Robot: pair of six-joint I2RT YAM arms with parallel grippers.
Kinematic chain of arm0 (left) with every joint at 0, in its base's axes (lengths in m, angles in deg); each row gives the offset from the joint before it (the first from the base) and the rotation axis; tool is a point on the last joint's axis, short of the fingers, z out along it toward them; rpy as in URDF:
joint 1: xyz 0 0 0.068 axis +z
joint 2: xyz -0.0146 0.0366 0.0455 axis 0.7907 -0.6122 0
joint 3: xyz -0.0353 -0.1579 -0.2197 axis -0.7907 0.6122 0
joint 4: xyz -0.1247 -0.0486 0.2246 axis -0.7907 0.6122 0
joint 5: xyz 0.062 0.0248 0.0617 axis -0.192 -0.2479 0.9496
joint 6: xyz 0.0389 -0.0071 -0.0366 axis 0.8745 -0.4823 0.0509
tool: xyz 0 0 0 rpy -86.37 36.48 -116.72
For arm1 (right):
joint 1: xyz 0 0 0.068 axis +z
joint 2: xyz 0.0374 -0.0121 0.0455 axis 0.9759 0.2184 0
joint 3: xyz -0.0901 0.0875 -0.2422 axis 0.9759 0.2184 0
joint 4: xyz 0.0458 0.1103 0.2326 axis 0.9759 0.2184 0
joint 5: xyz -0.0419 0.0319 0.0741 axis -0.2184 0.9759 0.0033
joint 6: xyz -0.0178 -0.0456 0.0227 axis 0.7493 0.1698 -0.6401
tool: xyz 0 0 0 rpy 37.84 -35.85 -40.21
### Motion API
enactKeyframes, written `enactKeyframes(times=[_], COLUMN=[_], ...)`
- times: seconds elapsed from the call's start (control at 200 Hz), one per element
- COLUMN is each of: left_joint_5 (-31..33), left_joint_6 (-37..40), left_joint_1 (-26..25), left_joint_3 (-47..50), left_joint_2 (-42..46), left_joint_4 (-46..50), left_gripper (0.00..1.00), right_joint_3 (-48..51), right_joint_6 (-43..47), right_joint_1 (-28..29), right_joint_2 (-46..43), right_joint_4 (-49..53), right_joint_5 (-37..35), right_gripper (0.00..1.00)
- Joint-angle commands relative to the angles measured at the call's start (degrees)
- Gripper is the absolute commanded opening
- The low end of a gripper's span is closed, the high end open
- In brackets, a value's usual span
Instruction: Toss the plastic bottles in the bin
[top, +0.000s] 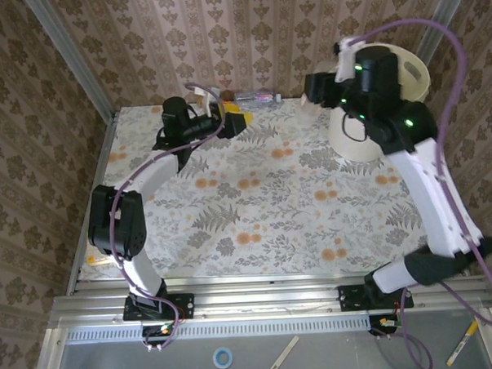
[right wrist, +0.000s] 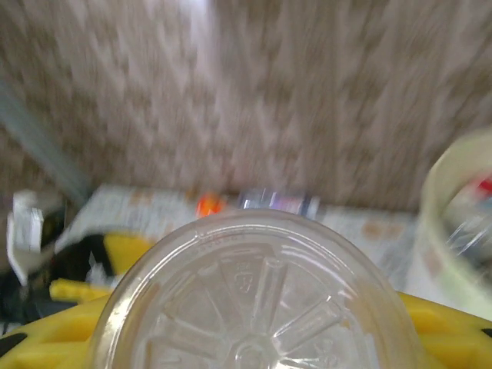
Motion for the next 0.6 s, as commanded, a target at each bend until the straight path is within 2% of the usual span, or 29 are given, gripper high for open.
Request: enactKeyframes(times=[0.0,0.1,0.165,0.25,0.325,0.37,0.46,0.53,0.57,0.595], left_joint_5=[1.22,1.81,2.06,2.59,3.04,3.06,3.48,3.60,4.08,4.37], left_joint_6=[2.17,4.01,4.10,4.03,4.05,4.06,4.40,4.75,4.81,5.05], left_joint_1=[-0.42,-0.28,-0.20,-0.18,-0.18,-0.18,-0.14,-0.18,-0.18,-0.18], left_joint_3=[-0.08,0.23,0.55,1.10,1.36,1.36,1.08,0.83,0.77,0.84], left_joint_2=[4.44,4.77,4.89,5.06,5.09,5.17,5.17,5.25,5.41,5.50], left_joint_4=[2.24,5.23,5.77,5.81,5.89,5.97,6.95,7.92,8.41,8.84], left_gripper=[1.00,1.00,1.00,1.00,1.00,1.00,1.00,1.00,1.00,1.00], right_joint_3=[3.61,8.18,8.65,6.03,2.66,-0.73,-13.42,-32.80,-44.31,-50.71], right_joint_6=[12.77,22.49,27.30,28.40,24.51,21.70,12.93,3.09,0.05,-1.06], right_joint_1=[0.20,0.17,0.00,-2.08,-6.07,-8.89,-14.71,-18.48,-19.73,-20.22], right_joint_2=[-6.81,-9.51,-9.33,-7.14,-4.24,-1.27,9.15,20.78,27.76,31.77], right_joint_4=[-21.43,-37.01,-43.06,-43.85,-40.03,-35.94,-18.80,2.41,13.77,19.43], right_joint_5=[-12.85,-15.32,-16.56,-17.59,-18.07,-17.75,-17.24,-16.68,-15.75,-14.94], right_gripper=[0.25,0.24,0.21,0.19,0.19,0.19,0.23,0.38,0.46,0.54])
